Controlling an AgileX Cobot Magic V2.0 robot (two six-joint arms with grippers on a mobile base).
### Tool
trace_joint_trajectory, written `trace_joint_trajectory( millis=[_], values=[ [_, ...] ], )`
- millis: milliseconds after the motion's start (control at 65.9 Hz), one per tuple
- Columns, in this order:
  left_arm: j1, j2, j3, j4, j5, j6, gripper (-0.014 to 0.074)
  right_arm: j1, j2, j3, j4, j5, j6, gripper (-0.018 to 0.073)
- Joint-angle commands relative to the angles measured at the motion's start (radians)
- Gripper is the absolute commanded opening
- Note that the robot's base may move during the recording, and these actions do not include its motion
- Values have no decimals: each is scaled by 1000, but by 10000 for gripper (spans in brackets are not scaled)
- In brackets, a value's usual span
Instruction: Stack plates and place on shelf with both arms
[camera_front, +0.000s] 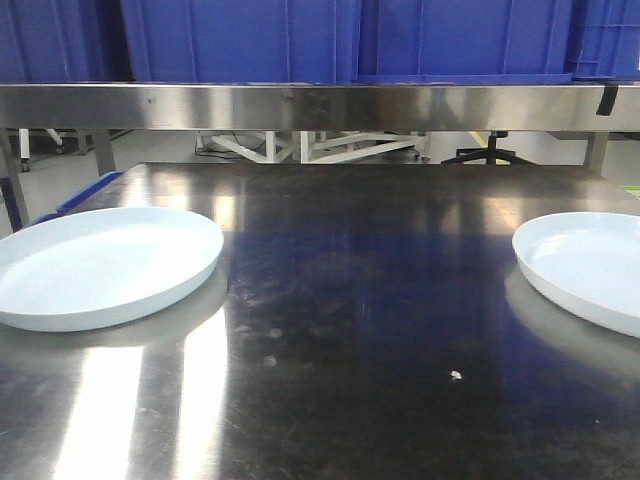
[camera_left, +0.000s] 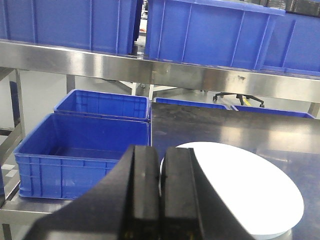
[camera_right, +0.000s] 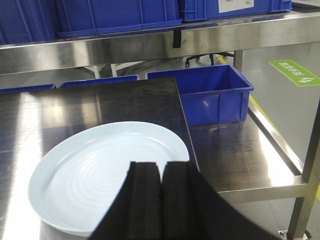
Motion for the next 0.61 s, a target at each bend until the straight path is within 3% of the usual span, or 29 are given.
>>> trace_joint_trajectory(
  millis=[0, 592],
  values=[
    [-5, -20, 2, -7, -94, -4, 83, -7, -19, 0, -6, -89, -11, 55],
    [-5, -20, 2, -7, -94, -4, 83, -7, -19, 0, -6, -89, -11, 55]
  ],
)
